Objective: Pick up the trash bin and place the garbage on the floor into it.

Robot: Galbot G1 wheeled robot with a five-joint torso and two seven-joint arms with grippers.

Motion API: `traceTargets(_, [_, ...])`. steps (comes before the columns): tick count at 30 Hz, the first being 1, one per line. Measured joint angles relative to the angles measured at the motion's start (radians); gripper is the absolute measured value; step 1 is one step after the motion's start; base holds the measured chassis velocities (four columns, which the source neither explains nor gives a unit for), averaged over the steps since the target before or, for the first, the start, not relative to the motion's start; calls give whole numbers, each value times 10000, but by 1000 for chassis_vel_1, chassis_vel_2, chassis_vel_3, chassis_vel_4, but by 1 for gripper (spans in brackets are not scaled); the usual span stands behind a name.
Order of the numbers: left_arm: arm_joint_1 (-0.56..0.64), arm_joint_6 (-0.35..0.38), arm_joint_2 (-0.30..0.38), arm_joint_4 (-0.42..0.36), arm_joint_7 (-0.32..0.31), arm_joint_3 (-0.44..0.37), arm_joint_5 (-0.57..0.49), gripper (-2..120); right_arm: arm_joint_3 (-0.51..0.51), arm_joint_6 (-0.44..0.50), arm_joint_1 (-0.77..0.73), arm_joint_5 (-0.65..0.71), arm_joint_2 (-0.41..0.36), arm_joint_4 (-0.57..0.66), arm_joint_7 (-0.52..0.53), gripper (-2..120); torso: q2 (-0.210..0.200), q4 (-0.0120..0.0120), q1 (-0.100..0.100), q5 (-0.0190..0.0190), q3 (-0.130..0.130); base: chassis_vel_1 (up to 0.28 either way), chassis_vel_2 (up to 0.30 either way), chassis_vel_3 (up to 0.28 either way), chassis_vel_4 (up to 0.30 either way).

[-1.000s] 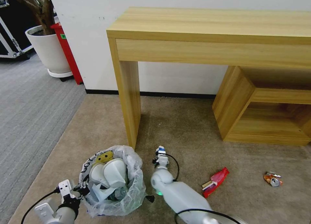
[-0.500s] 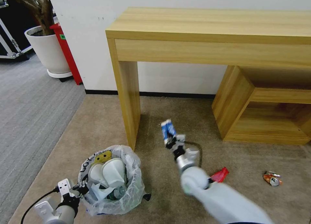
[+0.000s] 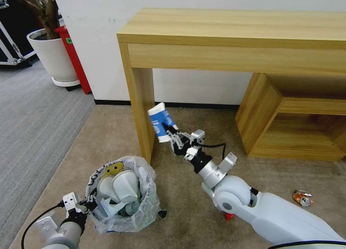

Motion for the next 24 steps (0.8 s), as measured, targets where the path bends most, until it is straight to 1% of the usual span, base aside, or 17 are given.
traceTargets(1, [0,0,0,0,0,0,0,1,0,0,0,0,0,0,0,0,0,0,0,0,0,0,0,0,0])
traceTargets(2, [-12,6,52,-13,-19,-8,-37,1,-522,256,208,151,-131,7,-372,0,0,0,0,-1,0,0,0,0,0])
traceTargets(4, [-42,10,81,-15,-34,-9,-65,1,-1322,534,498,162,-290,-126,-757,0,0,0,0,-1,0,0,0,0,0])
traceTargets(5, [-42,10,81,-15,-34,-9,-65,1,-1322,534,498,162,-290,-126,-757,0,0,0,0,-1,0,0,0,0,0])
traceTargets(8, [-104,17,88,-14,-45,-8,-89,1,-2306,796,859,-30,-387,-432,-1138,0,-1,-1,0,-1,0,0,0,0,0])
traceTargets(10, [-109,18,89,-14,-46,-8,-93,1,-2386,820,890,-55,-388,-469,-1173,0,-1,-1,0,-1,0,0,0,0,0])
traceTargets(12, [-154,31,120,-14,-72,-9,-139,1,-3050,1013,1149,-289,-390,-841,-1503,0,-1,0,0,-1,0,0,0,0,0])
traceTargets(13, [-154,31,120,-14,-72,-9,-139,1,-3050,1013,1149,-289,-390,-841,-1503,0,-1,0,0,-1,0,0,0,0,0])
traceTargets(15, [-193,38,150,-14,-101,-15,-180,1,-3444,1105,1309,-454,-391,-1050,-1692,0,-1,-1,0,0,0,0,0,0,0])
traceTargets(16, [-193,38,150,-14,-101,-15,-180,1,-3444,1105,1309,-454,-391,-1050,-1692,0,-1,-1,0,0,0,0,0,0,0])
traceTargets(19, [-258,75,154,-15,-139,-16,-230,1,-3970,1167,1527,-640,-341,-1323,-1780,0,0,-1,0,-1,0,0,0,0,0])
traceTargets(20, [-258,75,154,-15,-139,-16,-230,1,-3970,1167,1527,-640,-341,-1323,-1780,0,0,-1,0,-1,0,0,0,0,0])
traceTargets(23, [-309,112,122,-31,-165,7,-249,1,-4622,1188,1736,-848,-84,-1734,-1758,0,-1,-2,0,-1,0,0,0,0,0])
traceTargets(24, [-309,112,122,-31,-165,7,-249,1,-4622,1188,1736,-848,-84,-1734,-1758,0,-1,-2,0,-1,0,0,0,0,0])
